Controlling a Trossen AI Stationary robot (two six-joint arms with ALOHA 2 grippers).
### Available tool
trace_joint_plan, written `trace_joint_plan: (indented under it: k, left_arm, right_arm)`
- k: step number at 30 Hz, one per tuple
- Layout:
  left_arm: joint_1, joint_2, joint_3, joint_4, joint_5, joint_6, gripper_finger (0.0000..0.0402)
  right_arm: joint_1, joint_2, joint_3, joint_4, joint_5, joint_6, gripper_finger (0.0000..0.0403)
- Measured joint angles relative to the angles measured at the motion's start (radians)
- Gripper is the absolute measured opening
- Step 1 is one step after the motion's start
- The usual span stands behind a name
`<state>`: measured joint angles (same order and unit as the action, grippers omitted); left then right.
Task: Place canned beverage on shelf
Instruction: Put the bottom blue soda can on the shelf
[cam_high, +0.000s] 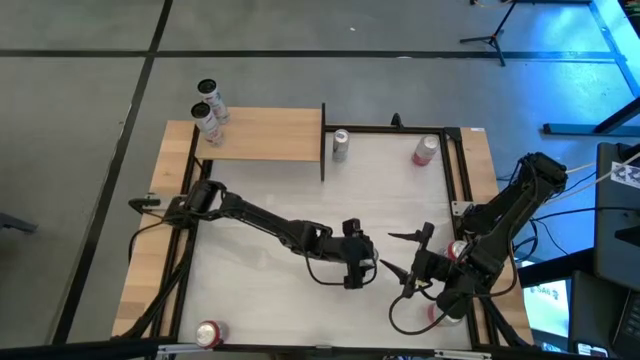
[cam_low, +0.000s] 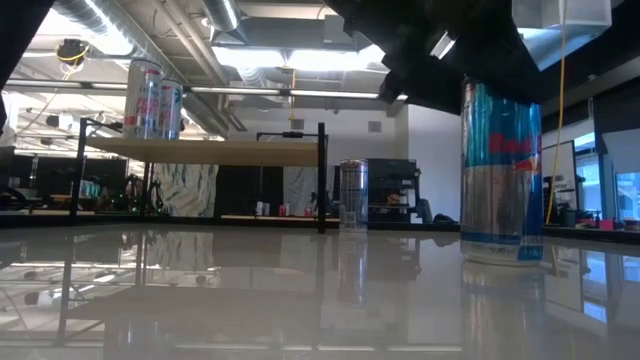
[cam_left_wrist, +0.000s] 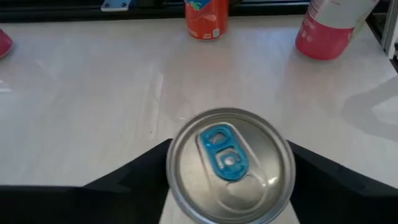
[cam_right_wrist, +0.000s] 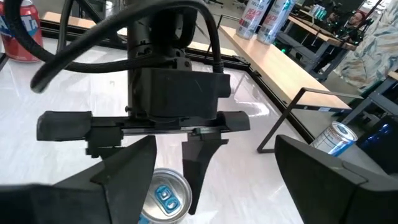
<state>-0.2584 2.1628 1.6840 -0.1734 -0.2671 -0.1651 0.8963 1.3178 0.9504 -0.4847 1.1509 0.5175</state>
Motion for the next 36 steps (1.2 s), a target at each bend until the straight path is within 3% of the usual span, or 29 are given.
trace_joint_plan:
  k: [4, 12, 17, 24, 36]
  left_arm:
    - [-0.003, -0.003, 0.0, -0.011, 0.013, 0.015, 0.0212]
    - [-0.041, -0.108, -0.002, -0.142, 0.018, 0.045, 0.0211]
    - [-0.076, -0.227, -0.001, -0.304, -0.075, 0.04, 0.0212]
    - [-0.095, -0.421, -0.001, -0.488, -0.118, 0.038, 0.0214]
    - [-0.085, -0.648, -0.001, -0.691, -0.243, 0.036, 0.0215]
  right_arm:
    - [0.0, 0.0, 0.0, 0.0, -0.008, 0.0, 0.0326]
    - [0.001, 0.0, 0.0, 0.0, -0.024, 0.001, 0.0326]
    - [0.001, 0.0, 0.0, 0.002, -0.027, 0.001, 0.0326]
    - [0.0, 0.0, 0.0, 0.004, -0.027, 0.001, 0.0326]
    - [0.0, 0.0, 0.0, 0.001, -0.027, 0.001, 0.0326]
